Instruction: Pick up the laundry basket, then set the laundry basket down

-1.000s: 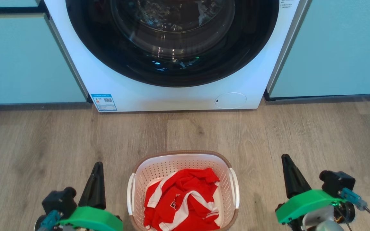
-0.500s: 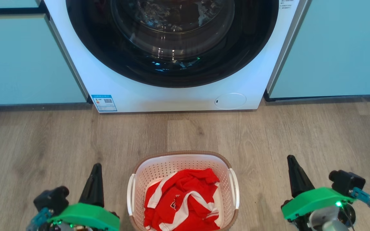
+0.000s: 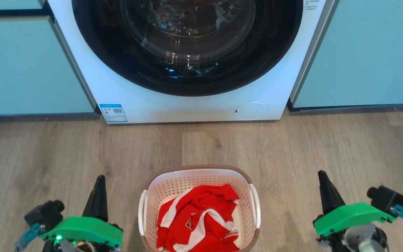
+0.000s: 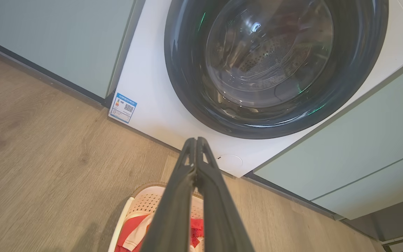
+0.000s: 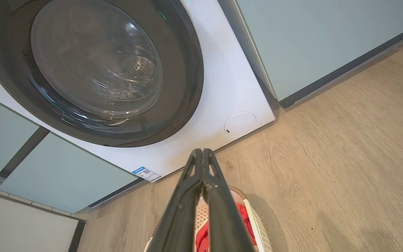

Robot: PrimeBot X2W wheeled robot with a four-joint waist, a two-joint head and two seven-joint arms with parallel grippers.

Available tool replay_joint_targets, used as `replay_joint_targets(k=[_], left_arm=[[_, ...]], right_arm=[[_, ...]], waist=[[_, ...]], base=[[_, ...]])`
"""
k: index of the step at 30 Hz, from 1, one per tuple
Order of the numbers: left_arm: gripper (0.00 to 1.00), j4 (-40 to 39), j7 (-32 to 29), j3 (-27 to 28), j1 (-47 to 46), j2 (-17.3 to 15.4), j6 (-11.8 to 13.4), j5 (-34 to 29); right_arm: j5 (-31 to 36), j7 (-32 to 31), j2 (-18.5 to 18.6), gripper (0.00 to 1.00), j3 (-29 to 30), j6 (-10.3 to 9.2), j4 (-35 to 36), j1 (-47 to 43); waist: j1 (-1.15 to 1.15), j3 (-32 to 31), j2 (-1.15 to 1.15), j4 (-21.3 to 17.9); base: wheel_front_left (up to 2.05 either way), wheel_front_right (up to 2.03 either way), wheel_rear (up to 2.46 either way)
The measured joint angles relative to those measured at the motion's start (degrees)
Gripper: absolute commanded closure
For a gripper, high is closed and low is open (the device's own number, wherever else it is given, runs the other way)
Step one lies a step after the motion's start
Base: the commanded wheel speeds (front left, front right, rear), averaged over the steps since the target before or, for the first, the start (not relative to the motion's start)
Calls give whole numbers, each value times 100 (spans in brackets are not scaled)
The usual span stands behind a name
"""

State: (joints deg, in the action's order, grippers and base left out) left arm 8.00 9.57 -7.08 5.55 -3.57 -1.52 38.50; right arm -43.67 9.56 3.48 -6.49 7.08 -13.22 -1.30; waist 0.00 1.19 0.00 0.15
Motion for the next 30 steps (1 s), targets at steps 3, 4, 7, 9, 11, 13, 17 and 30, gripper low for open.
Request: replay_joint_targets(k=[3,4,7,9,11,13,17,30], left_arm=[[100,22,-41,20,-3,0,-5,185],[100,29,-53,22,-3,-1,-10,248],[100,43,-100,32,-10,-1,-47,443],[100,53,-120,41,-18,-2,-51,570],[100,63,-152,48,-40,-3,-54,695],[100,80,-174,60,-102,-4,-56,821],[100,107,-247,85,-126,-8,-101,1067],[100,230,-428,233,-246,-12,-158,1878]], right_arm=[[-163,-65,2,100,51,0,-14,2],[-220,-69,2,100,64,0,-16,5],[-396,-101,3,100,92,0,-20,21],[-502,-136,4,100,109,0,-26,43],[-623,-146,4,100,129,0,-46,93],[-739,-197,7,100,152,0,-46,118],[-956,-253,8,100,209,0,-53,117],[-1680,-446,13,100,366,0,-79,134]], waist=[[0,-3,0,-1],[0,-4,0,-1],[0,-8,0,-1],[0,-10,0,-2],[0,-12,0,-2],[0,-14,0,-2],[0,-19,0,-3],[0,-34,0,-5]], base=[[0,0,0],[0,0,0],[0,0,0],[0,0,0],[0,0,0],[0,0,0],[0,0,0],[0,0,0]])
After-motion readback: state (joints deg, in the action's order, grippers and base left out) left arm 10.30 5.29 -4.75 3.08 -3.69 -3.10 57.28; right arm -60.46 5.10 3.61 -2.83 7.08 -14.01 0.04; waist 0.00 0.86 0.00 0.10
